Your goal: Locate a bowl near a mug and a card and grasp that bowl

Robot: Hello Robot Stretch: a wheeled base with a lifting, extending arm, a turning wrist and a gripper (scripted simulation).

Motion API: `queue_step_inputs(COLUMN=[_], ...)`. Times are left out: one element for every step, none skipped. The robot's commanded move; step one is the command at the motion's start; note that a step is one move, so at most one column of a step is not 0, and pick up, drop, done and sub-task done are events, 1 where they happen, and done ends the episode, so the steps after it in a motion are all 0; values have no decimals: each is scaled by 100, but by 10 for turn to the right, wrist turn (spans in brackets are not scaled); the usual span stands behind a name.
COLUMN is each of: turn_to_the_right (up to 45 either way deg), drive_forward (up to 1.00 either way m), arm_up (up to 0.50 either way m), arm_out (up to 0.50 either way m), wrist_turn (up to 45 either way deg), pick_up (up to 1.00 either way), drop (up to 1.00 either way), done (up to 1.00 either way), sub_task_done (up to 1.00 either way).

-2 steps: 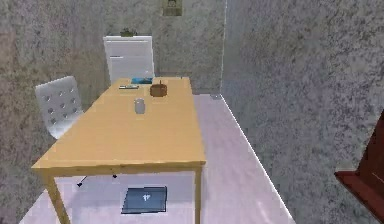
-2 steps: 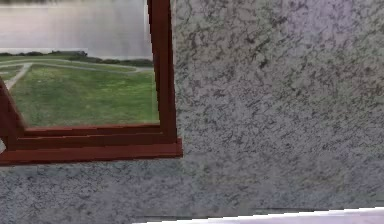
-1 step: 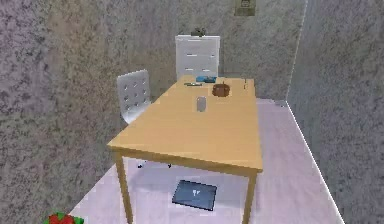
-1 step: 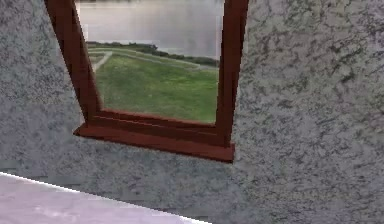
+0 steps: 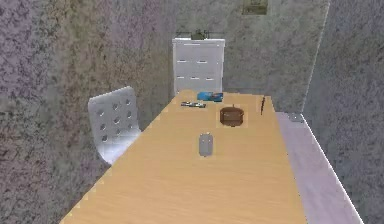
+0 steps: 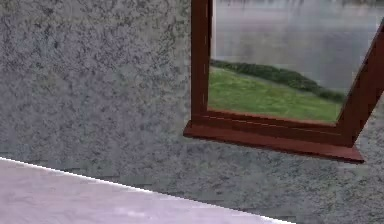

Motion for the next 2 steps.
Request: queue_step_inputs(turn_to_the_right=[450,420], drive_forward=[0,0], arm_up=[0,0], arm_out=[0,0], wrist_turn=[0,0], pick_up=[0,0], drop=[0,0], done=[0,0], sub_task_done=[0,0])
